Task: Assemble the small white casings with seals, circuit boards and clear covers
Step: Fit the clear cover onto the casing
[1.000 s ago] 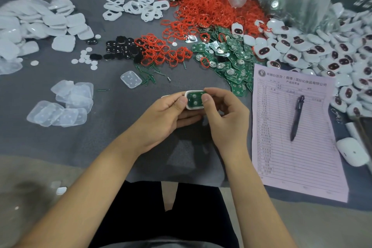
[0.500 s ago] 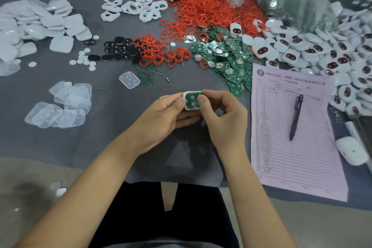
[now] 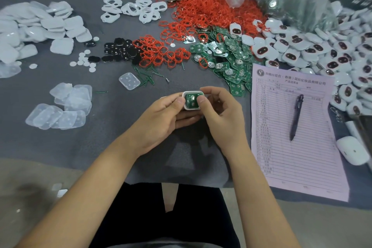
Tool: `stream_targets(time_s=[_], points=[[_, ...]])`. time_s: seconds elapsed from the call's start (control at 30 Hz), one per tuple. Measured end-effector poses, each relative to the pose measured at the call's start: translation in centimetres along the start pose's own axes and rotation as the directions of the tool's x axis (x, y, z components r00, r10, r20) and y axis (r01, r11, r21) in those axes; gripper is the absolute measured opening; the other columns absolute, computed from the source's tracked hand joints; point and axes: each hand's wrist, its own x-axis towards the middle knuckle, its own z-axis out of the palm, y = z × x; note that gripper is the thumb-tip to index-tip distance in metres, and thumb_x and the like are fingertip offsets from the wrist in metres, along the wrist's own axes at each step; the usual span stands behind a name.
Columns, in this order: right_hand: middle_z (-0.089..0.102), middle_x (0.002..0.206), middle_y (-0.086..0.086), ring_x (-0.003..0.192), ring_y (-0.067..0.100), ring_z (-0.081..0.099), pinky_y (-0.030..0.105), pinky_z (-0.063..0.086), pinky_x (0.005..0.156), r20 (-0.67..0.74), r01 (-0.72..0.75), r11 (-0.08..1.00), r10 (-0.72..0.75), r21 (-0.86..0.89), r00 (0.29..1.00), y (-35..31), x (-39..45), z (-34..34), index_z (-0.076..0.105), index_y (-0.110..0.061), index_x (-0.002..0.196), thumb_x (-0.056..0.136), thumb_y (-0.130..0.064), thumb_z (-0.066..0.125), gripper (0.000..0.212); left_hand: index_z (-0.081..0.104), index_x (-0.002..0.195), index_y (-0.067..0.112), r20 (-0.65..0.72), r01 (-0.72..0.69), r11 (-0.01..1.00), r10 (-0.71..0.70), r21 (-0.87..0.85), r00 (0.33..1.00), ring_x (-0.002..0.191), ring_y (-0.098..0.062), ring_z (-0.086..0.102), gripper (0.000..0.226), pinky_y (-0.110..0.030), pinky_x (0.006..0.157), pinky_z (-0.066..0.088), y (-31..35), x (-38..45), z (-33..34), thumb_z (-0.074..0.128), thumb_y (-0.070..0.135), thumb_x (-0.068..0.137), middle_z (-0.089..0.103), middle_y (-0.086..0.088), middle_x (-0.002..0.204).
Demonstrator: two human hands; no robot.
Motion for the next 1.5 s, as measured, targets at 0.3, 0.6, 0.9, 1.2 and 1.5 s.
stream_targets(time_s=[0.3,0.6,0.9,1.2,1.5], points=[[0.075,0.094,0.013,0.089,0.031,0.070,0.044,0.057,0.083,0.100,-0.116,0.991,0.109,0.065,0.989,0.1,0.7,-0.5,0.074,-0.020,0.105,0.096,-0.020,0.070,0.011,0.060,0.132,0.012,0.020,-0.008,1.000,0.008,0.008,1.000,0.117,-0.019,0.071,0.038,-0.026,0.093,0.057,0.0,0.0,-0.2,0.027,0.011,0.113,0.074,-0.002,0.125],[0.058,0.078,0.001,0.069,0.019,0.061,0.028,0.048,0.066,-0.061,0.107,0.991,-0.112,-0.084,0.992,0.2,-0.7,0.4,0.066,-0.025,0.097,0.095,-0.014,0.072,0.013,0.060,0.133,0.008,-0.009,-0.007,1.000,0.007,-0.006,1.000,0.118,-0.019,0.069,0.038,-0.030,0.100,0.056,-0.1,0.1,0.0,0.028,0.011,0.113,0.073,-0.008,0.128],[0.069,0.093,-0.003,0.084,0.010,0.067,0.022,0.052,0.076,-0.126,0.134,0.980,-0.153,-0.144,0.980,-0.1,-1.0,0.7,0.072,-0.020,0.100,0.091,-0.027,0.078,0.013,0.061,0.131,0.008,-0.027,-0.013,1.000,0.013,-0.013,1.000,0.119,-0.020,0.069,0.037,-0.030,0.100,0.056,-0.1,0.2,0.1,0.029,0.010,0.113,0.074,-0.008,0.125],[0.066,0.066,-0.002,0.051,0.009,0.058,0.023,0.046,0.038,-0.237,-0.083,0.964,0.144,0.252,0.961,-0.1,-0.8,-0.4,0.067,-0.009,0.101,0.103,-0.008,0.060,0.007,0.061,0.128,0.003,-0.082,0.023,0.996,-0.031,-0.091,0.996,0.107,-0.025,0.075,0.036,-0.029,0.091,0.060,0.2,0.3,0.1,0.030,0.008,0.111,0.074,-0.016,0.123],[0.077,0.085,-0.001,0.066,0.006,0.067,0.017,0.049,0.057,-0.091,0.024,0.992,-0.013,0.120,0.996,0.0,-1.2,0.1,0.074,-0.026,0.111,0.095,-0.008,0.073,0.024,0.063,0.128,0.009,-0.049,0.023,0.999,-0.025,-0.038,0.999,0.111,-0.017,0.072,0.038,-0.028,0.094,0.058,0.2,0.1,0.1,0.028,0.009,0.112,0.075,-0.005,0.120]])
